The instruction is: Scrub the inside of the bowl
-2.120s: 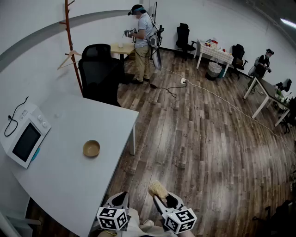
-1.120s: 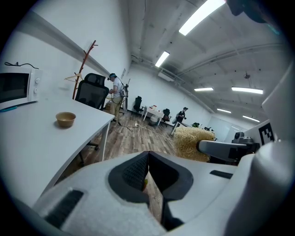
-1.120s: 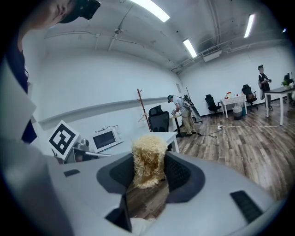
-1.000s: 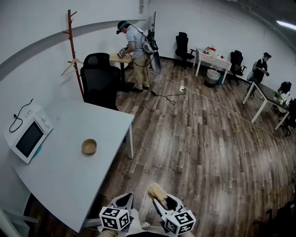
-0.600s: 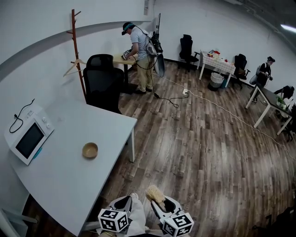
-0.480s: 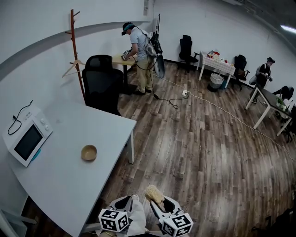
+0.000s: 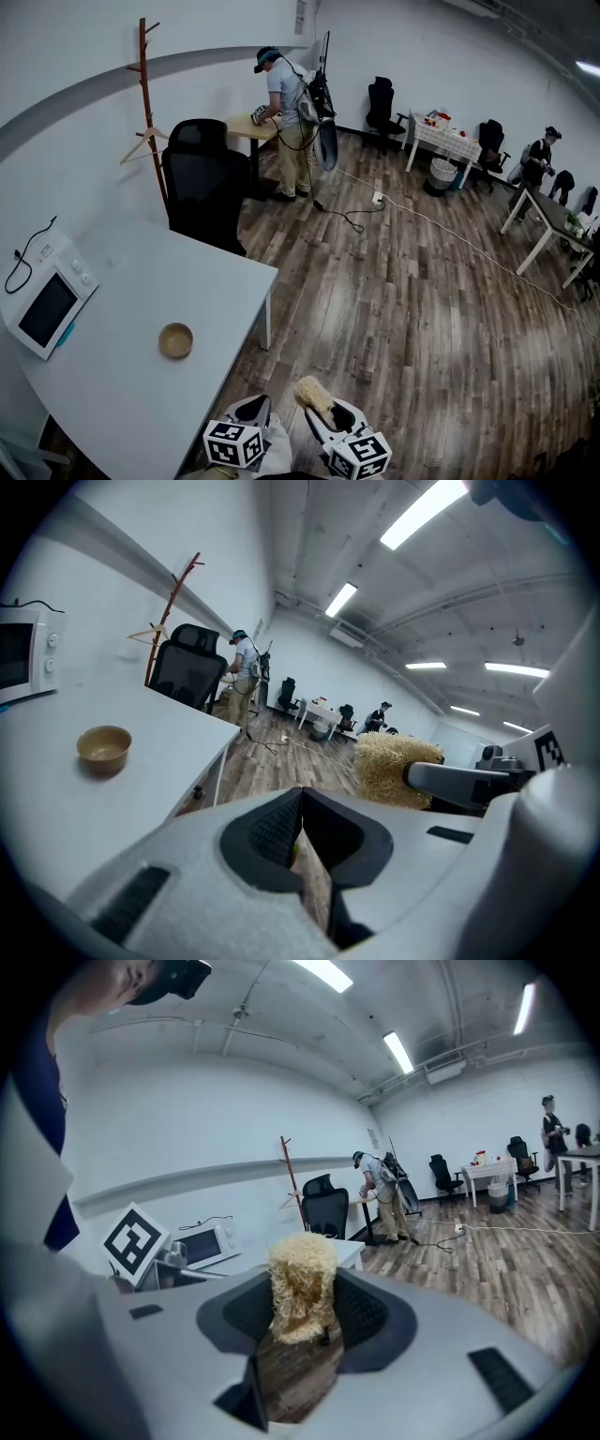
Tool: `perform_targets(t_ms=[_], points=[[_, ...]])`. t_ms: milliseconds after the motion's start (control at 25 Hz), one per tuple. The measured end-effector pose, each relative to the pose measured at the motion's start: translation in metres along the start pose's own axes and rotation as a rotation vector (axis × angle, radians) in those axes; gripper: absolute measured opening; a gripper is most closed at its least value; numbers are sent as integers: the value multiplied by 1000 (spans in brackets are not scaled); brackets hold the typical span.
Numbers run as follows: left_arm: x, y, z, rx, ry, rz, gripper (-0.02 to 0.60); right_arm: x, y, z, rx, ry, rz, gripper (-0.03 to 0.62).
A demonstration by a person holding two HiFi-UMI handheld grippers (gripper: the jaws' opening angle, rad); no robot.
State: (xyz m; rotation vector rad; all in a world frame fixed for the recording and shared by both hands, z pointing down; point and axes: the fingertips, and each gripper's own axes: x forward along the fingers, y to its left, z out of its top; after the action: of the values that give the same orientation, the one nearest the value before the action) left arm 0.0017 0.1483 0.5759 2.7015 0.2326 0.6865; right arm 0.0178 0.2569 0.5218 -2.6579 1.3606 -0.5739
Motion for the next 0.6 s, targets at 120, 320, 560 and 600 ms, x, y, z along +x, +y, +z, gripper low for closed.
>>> perform_targets(t_ms=[120,320,560,600], points=[[15,21,24,-5,-13,14,20,32,-7,18,-20,12,21,181],[35,65,59,-39,-38,57,19,91,-13,45,-65,14,80,181],[46,124,90,-73,-63,128,20,161,-8,72,-106,24,153,181],[45,134,93,-80,-69,143,20,172,-5,74,-111,29,167,181]])
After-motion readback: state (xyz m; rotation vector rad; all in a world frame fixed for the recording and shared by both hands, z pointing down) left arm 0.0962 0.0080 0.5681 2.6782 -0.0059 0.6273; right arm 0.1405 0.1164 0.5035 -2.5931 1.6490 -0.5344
